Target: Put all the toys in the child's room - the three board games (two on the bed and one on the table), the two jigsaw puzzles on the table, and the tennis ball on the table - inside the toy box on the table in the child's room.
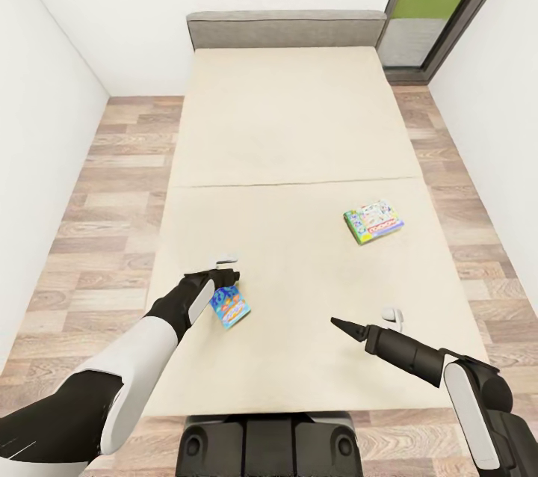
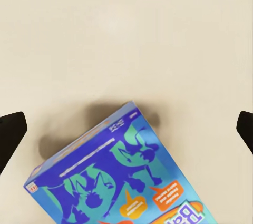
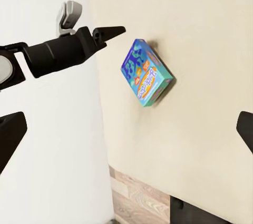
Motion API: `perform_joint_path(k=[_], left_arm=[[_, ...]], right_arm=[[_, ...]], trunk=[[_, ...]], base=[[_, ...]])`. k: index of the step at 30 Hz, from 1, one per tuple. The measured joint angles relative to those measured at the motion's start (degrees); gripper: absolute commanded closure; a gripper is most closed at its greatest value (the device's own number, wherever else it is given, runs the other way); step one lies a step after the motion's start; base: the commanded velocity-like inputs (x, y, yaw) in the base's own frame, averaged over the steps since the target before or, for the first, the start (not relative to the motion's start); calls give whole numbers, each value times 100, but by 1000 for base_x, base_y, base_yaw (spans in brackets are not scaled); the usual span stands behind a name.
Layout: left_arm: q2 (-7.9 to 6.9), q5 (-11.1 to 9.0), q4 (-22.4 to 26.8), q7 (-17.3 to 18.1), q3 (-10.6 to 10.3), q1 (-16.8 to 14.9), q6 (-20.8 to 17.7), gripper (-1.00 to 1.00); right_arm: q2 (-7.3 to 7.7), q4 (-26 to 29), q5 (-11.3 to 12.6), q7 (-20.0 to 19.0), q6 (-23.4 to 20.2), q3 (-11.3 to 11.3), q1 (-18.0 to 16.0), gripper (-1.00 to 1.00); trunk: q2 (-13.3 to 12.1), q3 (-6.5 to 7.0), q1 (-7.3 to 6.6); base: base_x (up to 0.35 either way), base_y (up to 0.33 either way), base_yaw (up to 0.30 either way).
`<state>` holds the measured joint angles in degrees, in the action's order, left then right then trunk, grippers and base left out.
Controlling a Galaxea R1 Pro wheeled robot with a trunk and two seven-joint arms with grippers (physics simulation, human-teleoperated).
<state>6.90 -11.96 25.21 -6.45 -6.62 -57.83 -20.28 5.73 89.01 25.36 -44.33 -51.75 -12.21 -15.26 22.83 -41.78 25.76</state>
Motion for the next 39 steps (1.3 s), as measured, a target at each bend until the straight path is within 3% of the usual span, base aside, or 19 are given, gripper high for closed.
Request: perform_joint_path(k=[12,21,39], left_arm=[[-14,0,0,-8,2,1,12,-100],[-33,0,0,-9,-6,1,15,-100],[-28,0,0,-9,-23,1,15,-100]], right_arm=[[-22,-2,-3,141,32,-17,8,-100],[-20,-95,18,373,431,-7,9,-100],[-20,-120,13,388,472,18,9,-100]], trunk=[[0,-23,0],[0,-24,0],[0,-27,0]], base=[[0,0,0],[0,0,0],[0,0,0]])
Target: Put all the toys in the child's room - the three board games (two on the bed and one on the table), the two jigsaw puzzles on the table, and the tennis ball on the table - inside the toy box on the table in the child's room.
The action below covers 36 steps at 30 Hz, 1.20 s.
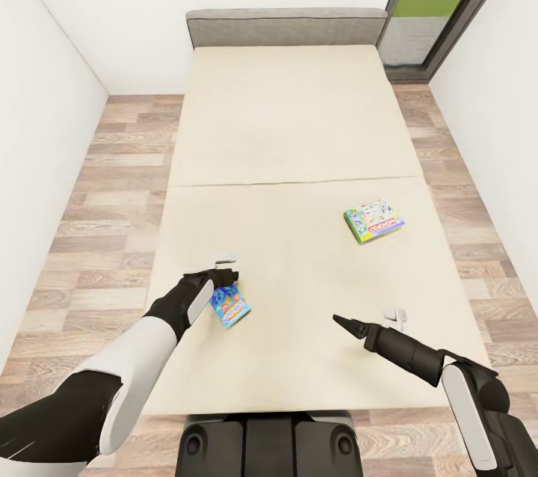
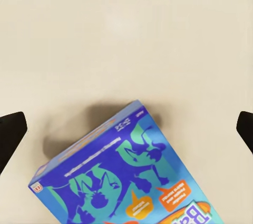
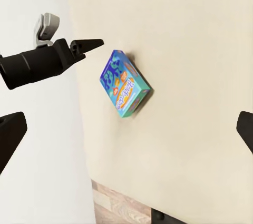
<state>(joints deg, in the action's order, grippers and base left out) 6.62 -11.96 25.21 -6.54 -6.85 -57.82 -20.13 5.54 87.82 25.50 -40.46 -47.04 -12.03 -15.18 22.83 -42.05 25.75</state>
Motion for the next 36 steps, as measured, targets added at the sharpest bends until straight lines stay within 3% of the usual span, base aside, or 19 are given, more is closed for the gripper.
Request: perform_joint_path(k=[12,18,23,36], left_arm=[[1,0,0,0,-2,0,0,-100],[1,0,0,0,-2,0,0,-100],[1,0,0,0,-5,0,0,-100],[1,0,0,0,-6,0,0,-100]], right_arm=[[63,33,84,-66,-131,-22,-6,-100],[63,58,101,-372,-434,-55,-10,-100],[60,93,101,-847,-546,-77,-15,-100],[62,102,98,-1011,-530,-92,-10,-100]], trunk=[[0,-92,0],[0,-148,0],[0,-195,0],[0,-304,0]], base=[[0,0,0],[0,0,0],[0,0,0],[0,0,0]])
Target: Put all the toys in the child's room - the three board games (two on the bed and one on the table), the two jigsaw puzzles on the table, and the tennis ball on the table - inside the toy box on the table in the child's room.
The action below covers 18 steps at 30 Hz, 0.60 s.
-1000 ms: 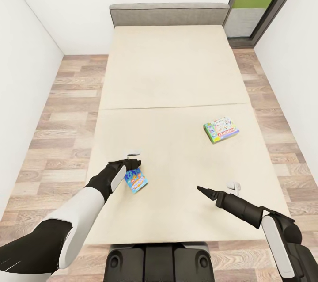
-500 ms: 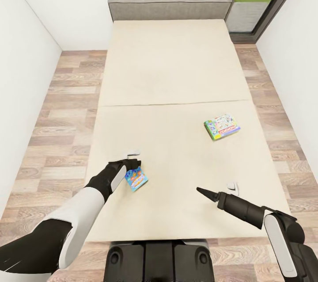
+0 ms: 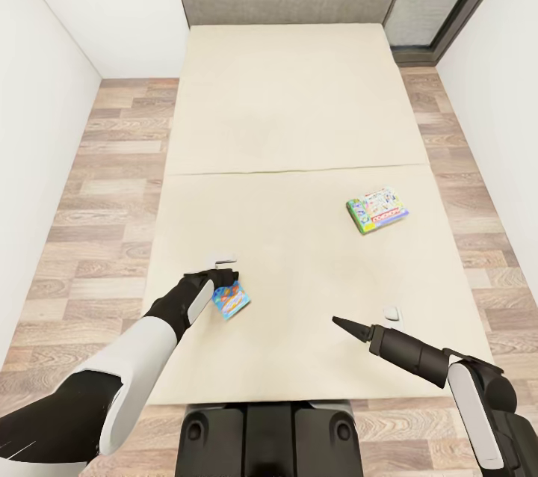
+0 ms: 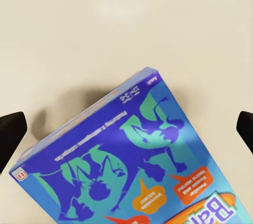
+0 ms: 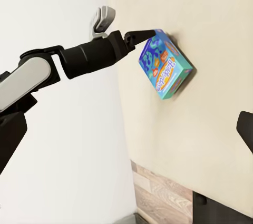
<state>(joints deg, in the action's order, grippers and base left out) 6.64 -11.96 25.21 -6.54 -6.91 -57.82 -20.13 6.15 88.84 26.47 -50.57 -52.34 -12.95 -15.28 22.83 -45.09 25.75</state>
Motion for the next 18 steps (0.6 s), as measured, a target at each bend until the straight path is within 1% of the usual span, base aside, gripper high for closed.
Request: perform_joint_path(k=[11,18], left_arm=[[-4,1,0,-6,4,0,23,-100],[-5,15,-14,-5,0,7,369,-100]], right_arm=[[-23,0,-3,-6,51,0,1,-100],[-41,0,-9,-6,55,0,1,-100]], trunk=[[0,-11,0],[0,-12,0]], base=[[0,0,0],[0,0,0]])
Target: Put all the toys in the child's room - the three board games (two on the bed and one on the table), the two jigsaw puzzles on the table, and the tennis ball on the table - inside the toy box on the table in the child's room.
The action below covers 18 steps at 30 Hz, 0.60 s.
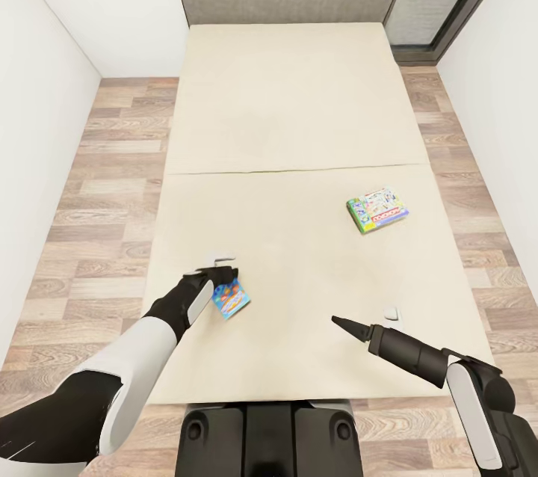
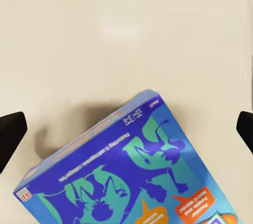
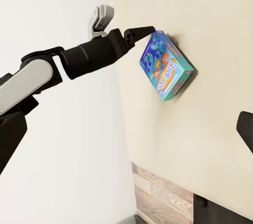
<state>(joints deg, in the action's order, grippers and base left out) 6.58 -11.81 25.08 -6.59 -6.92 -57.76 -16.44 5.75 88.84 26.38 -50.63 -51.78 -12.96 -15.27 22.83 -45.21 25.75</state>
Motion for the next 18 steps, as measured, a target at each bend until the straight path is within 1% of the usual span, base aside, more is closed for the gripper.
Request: perform_joint_path(k=[5,15,18], left_arm=[[3,9,-4,-2,-1,1,107,-100],[5,11,-6,-3,-3,9,155,-100],[5,11,-5,-3,-8,12,219,-100]], right_arm=[[-2,0,-1,5,1,0,0,-100],[-17,0,-1,24,8,0,0,-100],[-18,0,-2,32,9,0,0,-100]], trunk=[[0,0,0],[0,-5,0],[0,-20,0]], base=[[0,0,0],[0,0,0],[0,0,0]])
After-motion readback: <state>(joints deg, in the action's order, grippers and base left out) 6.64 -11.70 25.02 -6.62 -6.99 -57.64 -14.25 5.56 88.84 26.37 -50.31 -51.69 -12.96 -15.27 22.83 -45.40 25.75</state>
